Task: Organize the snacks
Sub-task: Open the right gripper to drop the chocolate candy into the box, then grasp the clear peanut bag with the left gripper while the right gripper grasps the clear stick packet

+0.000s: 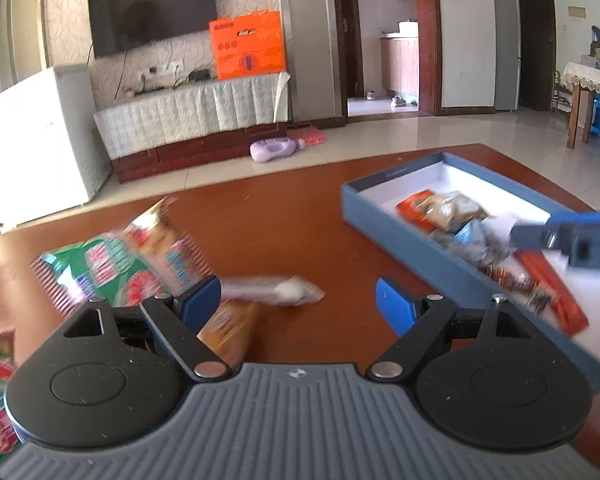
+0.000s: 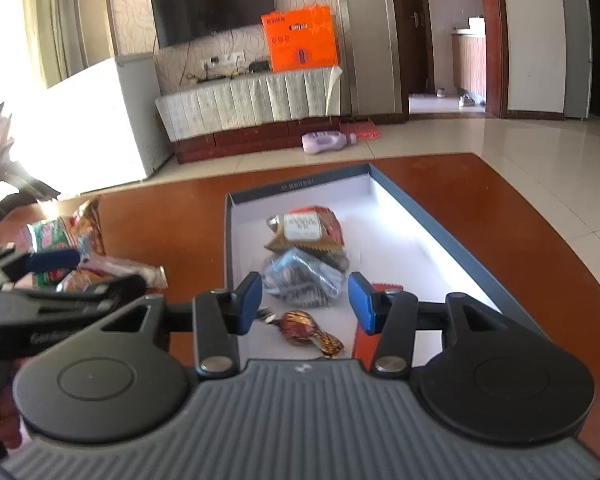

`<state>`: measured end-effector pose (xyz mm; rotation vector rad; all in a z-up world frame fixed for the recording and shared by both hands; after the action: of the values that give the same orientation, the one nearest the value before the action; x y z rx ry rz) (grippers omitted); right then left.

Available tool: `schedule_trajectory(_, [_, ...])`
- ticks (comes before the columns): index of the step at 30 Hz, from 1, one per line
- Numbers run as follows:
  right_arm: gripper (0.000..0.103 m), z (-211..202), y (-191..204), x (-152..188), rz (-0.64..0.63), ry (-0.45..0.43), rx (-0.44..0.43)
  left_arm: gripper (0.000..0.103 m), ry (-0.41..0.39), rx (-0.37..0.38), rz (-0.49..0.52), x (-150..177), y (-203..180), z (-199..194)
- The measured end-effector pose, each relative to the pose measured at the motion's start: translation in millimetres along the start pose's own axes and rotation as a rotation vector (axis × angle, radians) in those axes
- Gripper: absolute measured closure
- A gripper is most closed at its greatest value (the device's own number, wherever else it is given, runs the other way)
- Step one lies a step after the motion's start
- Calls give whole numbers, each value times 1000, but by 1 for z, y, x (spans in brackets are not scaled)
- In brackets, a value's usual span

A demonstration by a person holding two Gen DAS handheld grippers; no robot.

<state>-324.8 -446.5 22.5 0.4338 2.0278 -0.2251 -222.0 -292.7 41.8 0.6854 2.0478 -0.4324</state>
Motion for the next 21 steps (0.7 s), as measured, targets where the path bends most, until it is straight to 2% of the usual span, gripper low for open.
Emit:
schedule_trajectory(3, [53,-8,6,-6,21,-49,-35,15,31,-7,-26,1,29,-12])
schedule_trajectory(6, [53,-13,26,-12,-6,-93,-108,15,43,-29,-47,0,58,-30])
schedule_trajectory(9, [53,-12,50,-15,-52,-89,-187,15,23,-69,-56,2,79,-46])
schedule_trajectory(12, [53,-7,71,-15,-96,-59,-202,15,25,-89,-57,6,84,-38])
schedule_trajectory(15, [53,-4,80,-13,-107,-41,-201,15,37,-24,-25,11,73,-22])
schedule_trajectory(18, [53,-4,81,-14,-124,-40,-189,15,17,48,36,11,55,-6])
schedule_trajectory(21, [53,-3,79,-13,-136,-36,-170,16,36,48,22,12,53,13])
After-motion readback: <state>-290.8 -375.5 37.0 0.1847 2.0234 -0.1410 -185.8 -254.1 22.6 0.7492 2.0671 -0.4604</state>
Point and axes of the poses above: each gripper's, at about its wrist camera, not at the fingertips, and z roughly the way its jaws point, y to its left, x to its underside, the point moved 1 cm from there along z, roughly the way its jaws point, and after that the axes turned 8 degrees about -z, right-handed, at the moved point
